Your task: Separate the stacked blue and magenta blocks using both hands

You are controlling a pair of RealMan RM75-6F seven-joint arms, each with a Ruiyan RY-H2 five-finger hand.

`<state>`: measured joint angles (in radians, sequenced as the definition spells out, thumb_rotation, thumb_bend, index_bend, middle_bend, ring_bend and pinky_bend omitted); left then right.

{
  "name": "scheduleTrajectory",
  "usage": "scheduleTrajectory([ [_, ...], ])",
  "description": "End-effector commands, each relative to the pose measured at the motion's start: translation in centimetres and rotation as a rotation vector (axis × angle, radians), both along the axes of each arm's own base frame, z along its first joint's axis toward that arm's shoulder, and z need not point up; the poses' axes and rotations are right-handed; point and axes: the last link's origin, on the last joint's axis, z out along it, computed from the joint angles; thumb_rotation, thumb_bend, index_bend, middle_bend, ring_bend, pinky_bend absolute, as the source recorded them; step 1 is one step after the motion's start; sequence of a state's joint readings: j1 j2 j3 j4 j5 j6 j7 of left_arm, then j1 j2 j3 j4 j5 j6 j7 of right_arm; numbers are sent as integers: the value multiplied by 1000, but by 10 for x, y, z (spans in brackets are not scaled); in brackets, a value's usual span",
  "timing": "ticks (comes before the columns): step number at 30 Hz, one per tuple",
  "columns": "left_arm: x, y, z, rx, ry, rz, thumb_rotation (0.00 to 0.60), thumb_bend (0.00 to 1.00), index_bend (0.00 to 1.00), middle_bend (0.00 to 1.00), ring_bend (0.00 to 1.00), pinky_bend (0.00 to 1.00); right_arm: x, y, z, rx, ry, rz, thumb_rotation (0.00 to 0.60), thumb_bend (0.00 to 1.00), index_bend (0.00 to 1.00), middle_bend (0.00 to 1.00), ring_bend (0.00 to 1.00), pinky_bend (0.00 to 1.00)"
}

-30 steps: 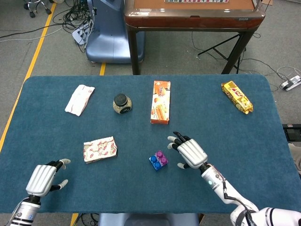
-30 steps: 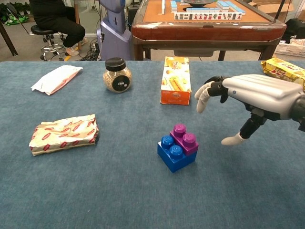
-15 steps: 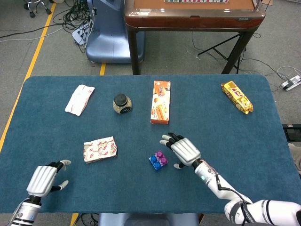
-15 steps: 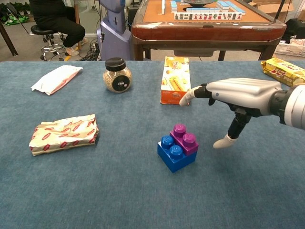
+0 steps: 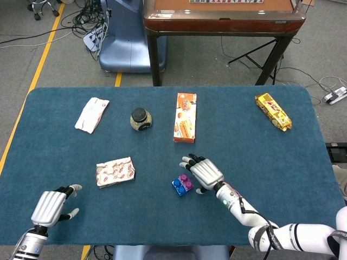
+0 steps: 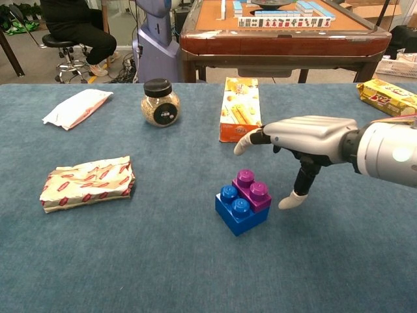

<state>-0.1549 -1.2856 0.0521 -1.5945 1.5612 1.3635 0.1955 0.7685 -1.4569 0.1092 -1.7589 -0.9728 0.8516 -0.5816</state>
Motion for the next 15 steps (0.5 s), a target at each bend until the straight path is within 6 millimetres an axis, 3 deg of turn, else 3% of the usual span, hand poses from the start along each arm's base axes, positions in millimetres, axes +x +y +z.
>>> scheduleTrajectory([
  [1, 0, 0, 0, 0, 1, 0, 600, 211, 369, 450, 481, 690, 2, -1, -5, 5, 7, -2, 600, 0, 182, 101, 64, 229],
  [8, -1, 0, -1, -4, 4, 4, 600, 212, 369, 450, 481, 690, 4, -2, -12, 20, 16, -9, 600, 0, 277, 103, 64, 229],
  [15, -2, -1, -1, -6, 6, 9, 600, 211, 369, 450, 481, 690, 7, -3, -16, 25, 15, -15, 600, 18, 301, 111, 64, 229],
])
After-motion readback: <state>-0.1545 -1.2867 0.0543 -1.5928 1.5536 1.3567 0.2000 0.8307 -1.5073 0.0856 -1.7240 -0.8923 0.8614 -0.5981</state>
